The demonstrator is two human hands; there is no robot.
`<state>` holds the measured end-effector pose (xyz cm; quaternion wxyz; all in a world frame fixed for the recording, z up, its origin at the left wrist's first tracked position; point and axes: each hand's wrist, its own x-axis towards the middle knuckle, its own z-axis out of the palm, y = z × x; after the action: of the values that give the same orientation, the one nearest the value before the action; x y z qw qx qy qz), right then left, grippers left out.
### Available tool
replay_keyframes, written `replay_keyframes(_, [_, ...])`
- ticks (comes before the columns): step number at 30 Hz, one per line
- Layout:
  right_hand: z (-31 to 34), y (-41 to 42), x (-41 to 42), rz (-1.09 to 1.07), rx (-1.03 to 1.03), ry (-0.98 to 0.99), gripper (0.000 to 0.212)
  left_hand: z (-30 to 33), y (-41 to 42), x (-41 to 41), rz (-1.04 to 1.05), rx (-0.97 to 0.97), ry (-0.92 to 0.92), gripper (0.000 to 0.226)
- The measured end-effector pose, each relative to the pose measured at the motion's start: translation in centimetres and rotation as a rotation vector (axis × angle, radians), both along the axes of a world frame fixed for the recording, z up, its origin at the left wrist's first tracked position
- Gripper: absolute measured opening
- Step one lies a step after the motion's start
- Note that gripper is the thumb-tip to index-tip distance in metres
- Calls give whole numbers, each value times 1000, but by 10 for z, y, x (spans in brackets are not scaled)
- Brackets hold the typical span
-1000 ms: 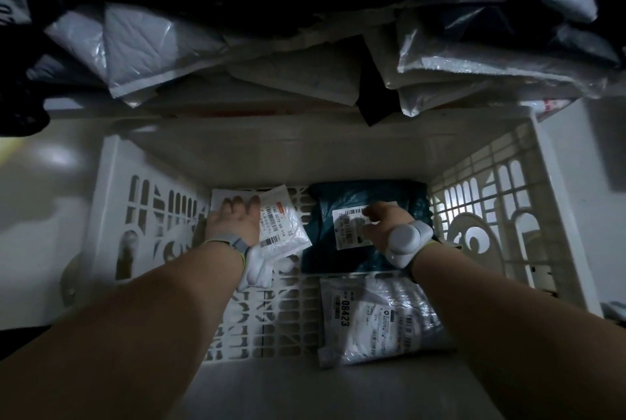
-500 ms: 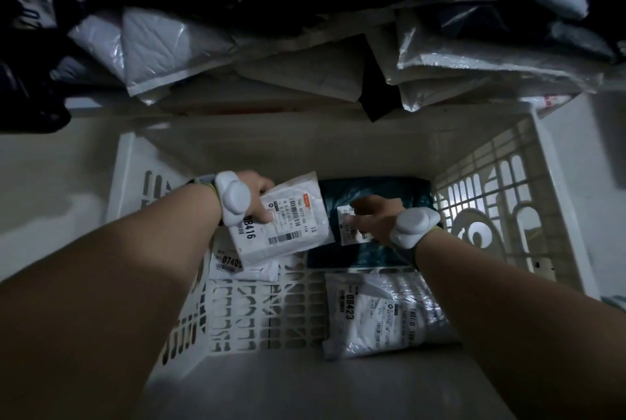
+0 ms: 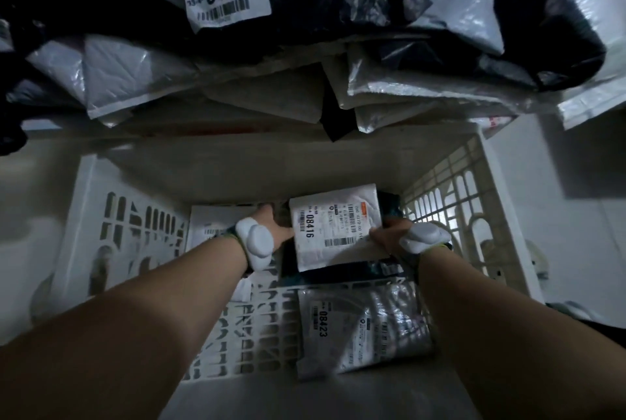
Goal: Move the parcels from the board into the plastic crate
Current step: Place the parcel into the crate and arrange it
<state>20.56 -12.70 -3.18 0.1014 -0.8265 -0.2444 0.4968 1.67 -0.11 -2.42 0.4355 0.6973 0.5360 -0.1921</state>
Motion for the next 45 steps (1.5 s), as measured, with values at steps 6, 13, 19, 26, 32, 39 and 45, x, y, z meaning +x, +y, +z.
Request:
replay_keyframes(6, [-18, 0, 12, -149, -3, -43, 39, -8, -9, 7, 134, -234, -91, 57])
replay_keyframes(13, [-27, 3, 6, -129, -67, -252, 44, -16, -12, 2, 190, -248, -123, 56])
replay_keyframes(19, [-20, 5, -3, -140, 18, -314, 41, -17, -11, 0, 228, -286, -149, 56])
replay_keyframes(26, [-20, 21, -24, 469, -21, -160, 63, -16, -11, -2, 255, -285, -162, 55])
replay_keyframes(32, [-38, 19, -34, 722, -147, -67, 71, -13, -7, -5, 264, -276, -163, 52])
replay_keyframes(39, [-34, 5, -22, 630, -110, -152, 64, -21, -4, -11, 263, -195, -150, 43])
replay_keyframes(45, [-15, 15, -20, 523, -53, -169, 49, -16, 21, -27, 187, -9, 10, 36])
